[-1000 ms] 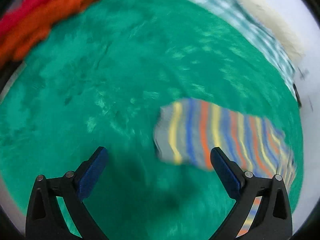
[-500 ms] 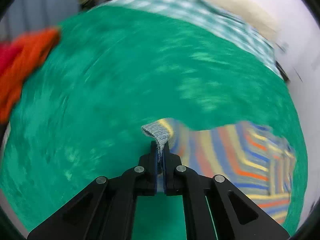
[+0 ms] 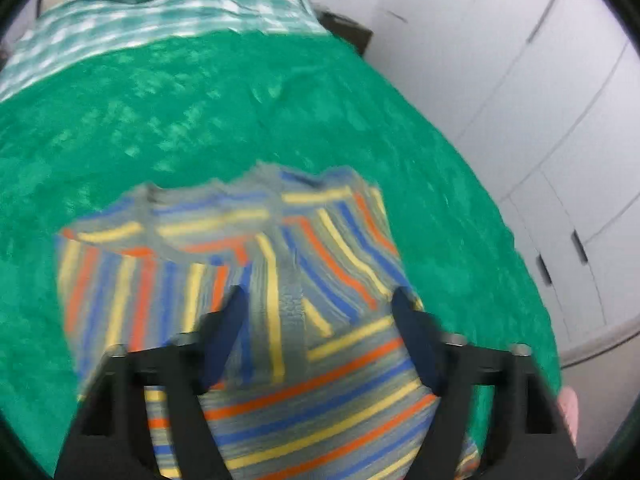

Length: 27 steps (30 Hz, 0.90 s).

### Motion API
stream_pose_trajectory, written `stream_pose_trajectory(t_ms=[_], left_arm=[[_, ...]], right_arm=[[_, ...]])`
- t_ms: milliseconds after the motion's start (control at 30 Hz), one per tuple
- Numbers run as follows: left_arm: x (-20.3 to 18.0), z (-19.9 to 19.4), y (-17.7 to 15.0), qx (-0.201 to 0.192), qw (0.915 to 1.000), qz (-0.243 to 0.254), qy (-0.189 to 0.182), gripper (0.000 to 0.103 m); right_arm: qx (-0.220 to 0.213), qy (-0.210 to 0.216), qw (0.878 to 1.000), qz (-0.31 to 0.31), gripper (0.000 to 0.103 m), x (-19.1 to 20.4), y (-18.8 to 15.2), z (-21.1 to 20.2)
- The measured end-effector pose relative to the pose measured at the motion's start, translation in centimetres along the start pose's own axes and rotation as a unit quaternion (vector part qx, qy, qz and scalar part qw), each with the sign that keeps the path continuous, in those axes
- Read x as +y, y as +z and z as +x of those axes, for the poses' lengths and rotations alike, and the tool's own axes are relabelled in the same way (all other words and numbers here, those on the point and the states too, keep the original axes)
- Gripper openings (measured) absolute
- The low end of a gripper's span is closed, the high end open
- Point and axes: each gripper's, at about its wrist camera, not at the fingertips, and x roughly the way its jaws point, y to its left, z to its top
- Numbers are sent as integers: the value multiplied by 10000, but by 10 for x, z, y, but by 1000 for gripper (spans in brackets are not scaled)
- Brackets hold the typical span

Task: Fold small clothes
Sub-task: 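Grasp the other sleeve cuff with the left tool and fold it across the body, then release the sleeve with the left tool and hold both tools above the hem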

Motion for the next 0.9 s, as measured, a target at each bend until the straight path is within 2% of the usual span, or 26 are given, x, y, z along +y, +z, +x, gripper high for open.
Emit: stream_pose_trajectory(t_ms=[133, 167, 200, 267, 300, 333, 367, 400, 433, 467, 533, 633, 700, 800, 867, 900], left_arm=[[32, -9, -12, -224, 9988, -156, 401, 78], [45, -16, -18, -280, 9967, -250, 724, 78], [65, -19, -22, -346, 9914, -342, 1213, 78], [91, -14, -34, -352, 9818, -343, 1833, 79], [107, -8, -43, -226, 9762, -326, 2130, 79], [126, 8, -56, 115, 9669, -321, 2530, 79], [148, 28, -73, 625, 9545, -363, 2894, 79], [160, 34, -83, 801, 9510, -396, 2961, 79], [171, 26, -95, 628, 9575, -511, 2767, 81], [176, 13, -100, 396, 9605, -690, 2666, 86], [177, -15, -106, 222, 9581, -955, 2692, 85], [154, -56, -128, -52, 9677, -858, 2369, 88], [129, -65, -145, -45, 9734, -747, 2167, 92], [86, -67, -192, 239, 9814, -514, 1835, 95], [58, -57, -236, 770, 9794, -385, 1829, 95], [52, -48, -258, 1117, 9747, -359, 1904, 95]], right_arm=[[-91, 18, 9997, 226, 67, -11, 1, -4], [-99, 16, 9996, 255, 67, -13, 1, -4], [-102, 19, 9995, 294, 67, -16, 2, -3], [-53, 40, 9993, 372, 67, -20, 3, 2], [-13, 49, 9992, 394, 67, -21, 4, 5], [19, 50, 9992, 402, 67, -22, 5, 7], [35, 44, 9992, 402, 67, -21, 6, 8], [39, 43, 9992, 391, 67, -21, 8, 8], [32, 43, 9992, 388, 67, -21, 11, 6], [26, 32, 9993, 382, 67, -22, 15, 4], [41, -55, 9994, 332, 67, -24, 24, -1], [138, -274, 9994, 162, 67, -28, 44, -4], [174, -322, 9993, 82, 67, -31, 55, -2], [251, -394, 9989, -94, 67, -27, 61, 4], [675, -331, 9968, -277, 67, -19, 55, 22], [904, -326, 9948, -325, 67, -17, 48, 31]])
